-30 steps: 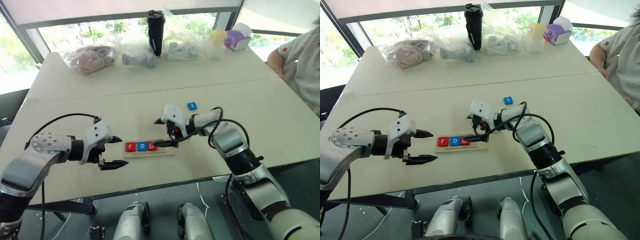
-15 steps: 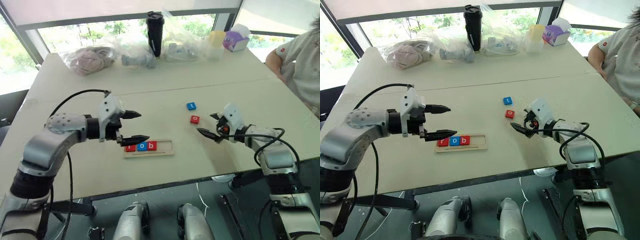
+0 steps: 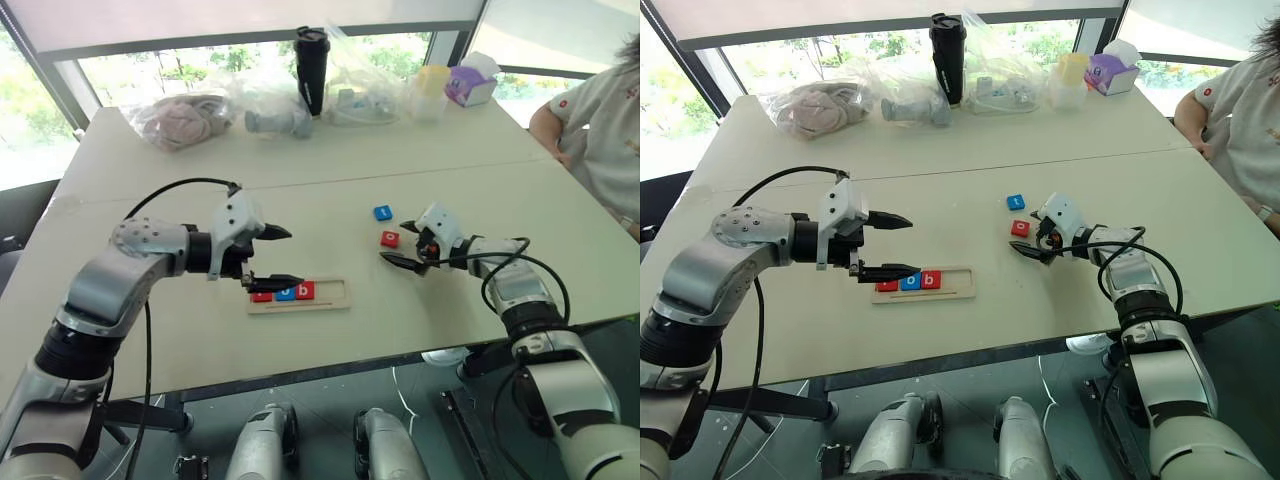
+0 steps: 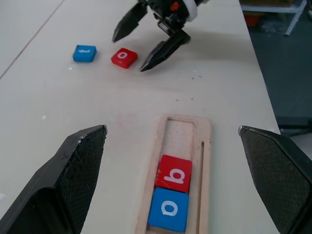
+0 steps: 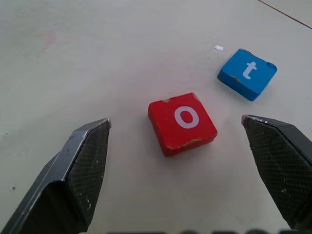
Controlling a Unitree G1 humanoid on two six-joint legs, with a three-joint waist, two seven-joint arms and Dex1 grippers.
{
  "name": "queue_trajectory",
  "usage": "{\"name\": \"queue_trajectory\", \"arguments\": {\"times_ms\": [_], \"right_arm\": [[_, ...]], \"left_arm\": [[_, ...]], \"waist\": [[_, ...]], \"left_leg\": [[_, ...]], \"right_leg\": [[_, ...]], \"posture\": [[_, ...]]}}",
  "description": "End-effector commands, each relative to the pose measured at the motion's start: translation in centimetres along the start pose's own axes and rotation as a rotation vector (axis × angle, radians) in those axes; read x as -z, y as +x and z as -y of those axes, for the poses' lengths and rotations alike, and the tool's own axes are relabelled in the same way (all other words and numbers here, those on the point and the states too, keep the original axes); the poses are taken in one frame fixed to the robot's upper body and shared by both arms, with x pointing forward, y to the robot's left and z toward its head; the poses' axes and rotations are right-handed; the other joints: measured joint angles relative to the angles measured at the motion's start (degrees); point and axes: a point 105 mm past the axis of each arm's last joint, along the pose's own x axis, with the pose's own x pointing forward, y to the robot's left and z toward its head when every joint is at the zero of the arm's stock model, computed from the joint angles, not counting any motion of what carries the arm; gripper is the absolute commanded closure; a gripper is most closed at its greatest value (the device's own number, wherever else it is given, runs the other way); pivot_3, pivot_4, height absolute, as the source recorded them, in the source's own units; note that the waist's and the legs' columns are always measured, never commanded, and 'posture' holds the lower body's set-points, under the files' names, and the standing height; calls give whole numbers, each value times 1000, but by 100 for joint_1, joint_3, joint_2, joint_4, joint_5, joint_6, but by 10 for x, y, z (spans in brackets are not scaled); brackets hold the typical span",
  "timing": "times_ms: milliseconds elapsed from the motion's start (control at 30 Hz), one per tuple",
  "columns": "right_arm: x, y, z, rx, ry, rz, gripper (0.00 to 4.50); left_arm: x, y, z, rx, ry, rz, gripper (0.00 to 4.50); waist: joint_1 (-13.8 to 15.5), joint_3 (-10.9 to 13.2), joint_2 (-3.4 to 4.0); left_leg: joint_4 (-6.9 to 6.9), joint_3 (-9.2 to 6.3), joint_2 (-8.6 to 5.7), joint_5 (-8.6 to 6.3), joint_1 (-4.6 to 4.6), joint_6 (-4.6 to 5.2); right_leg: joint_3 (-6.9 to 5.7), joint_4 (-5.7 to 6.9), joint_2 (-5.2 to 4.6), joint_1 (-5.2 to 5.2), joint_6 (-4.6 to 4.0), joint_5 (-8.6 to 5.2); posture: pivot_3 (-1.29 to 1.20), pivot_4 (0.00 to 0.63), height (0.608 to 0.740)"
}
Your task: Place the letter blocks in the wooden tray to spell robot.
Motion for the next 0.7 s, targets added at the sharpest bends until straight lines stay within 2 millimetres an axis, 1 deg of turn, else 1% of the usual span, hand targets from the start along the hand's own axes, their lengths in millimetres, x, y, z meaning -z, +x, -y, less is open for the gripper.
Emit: {"name": "queue_trajectory", "arguments": {"times_ms": [33,67,133,167,200,300,367,433,500,600,633,667,700], "right_arm": [[-4,4,1,-38,-18,-15,949],[-3,5,0,-51,-15,-23,1341],[-2,6,-2,-74,7,-28,2333],[-2,7,-1,-64,25,-28,3034],[-2,7,1,-51,39,-22,3319],[-13,5,11,22,71,31,3343],[-22,-1,20,92,94,71,3343],[-30,-8,23,140,116,92,3343],[-39,-20,16,191,150,100,3343],[-44,-31,3,246,222,74,3343],[-43,-36,-11,310,315,51,3343],[-41,-42,-23,360,382,26,3343],[-37,-47,-39,397,430,-6,3343]], "left_arm": [[0,-4,-3,-22,54,-24,0],[1,-5,-3,-27,55,-29,0],[1,-6,-3,-35,48,-26,0],[2,-6,-3,-39,44,-25,0],[2,-6,-3,-42,41,-24,0],[3,-7,-2,-47,39,-24,0],[3,-10,-3,-58,41,-30,0],[4,-12,-5,-73,45,-38,0],[6,-16,-6,-93,51,-53,0],[8,-18,-5,-100,59,-75,0],[14,-18,2,-76,77,-109,0],[18,-18,8,-56,89,-133,0],[20,-16,18,-18,88,-129,0]], "waist": [[-7,0,0],[-7,0,0],[-6,0,0],[-5,0,0],[-8,0,0],[-13,0,0],[-3,0,1],[7,0,1],[15,0,1],[14,-1,3],[14,-2,3],[12,-6,-1],[12,-11,2]], "left_leg": [[0,0,0,0,0,-1],[0,0,0,0,0,-1],[-1,0,0,0,1,-1],[-1,0,1,0,1,-1],[-1,0,1,0,1,-1],[0,0,1,-1,3,-1],[-1,0,1,-1,2,-2],[-3,0,1,-1,-3,-3],[-8,-2,2,6,-13,-16],[-18,-3,4,8,-14,-20],[-20,-3,5,1,-15,-9],[-26,-3,7,-1,-17,-6],[-30,-5,9,0,-16,-8]], "right_leg": [[0,0,-1,0,0,0],[0,0,-1,0,0,0],[0,1,-2,0,-1,0],[0,2,-3,0,-1,0],[0,2,-4,0,-1,0],[1,3,-6,0,-2,1],[1,7,-10,-3,-3,1],[1,7,-12,-10,-3,1],[2,6,-20,-20,-4,1],[3,7,-26,-27,-5,1],[4,6,-27,-29,-6,1],[5,8,-28,-35,-7,1],[6,8,-26,-36,-7,1]], "posture": [[0,150,740],[0,150,740],[0,150,740],[0,150,740],[0,150,740],[0,150,740],[0,150,740],[0,150,740],[0,150,740],[0,150,740],[0,150,740],[0,150,740],[0,150,740]]}}
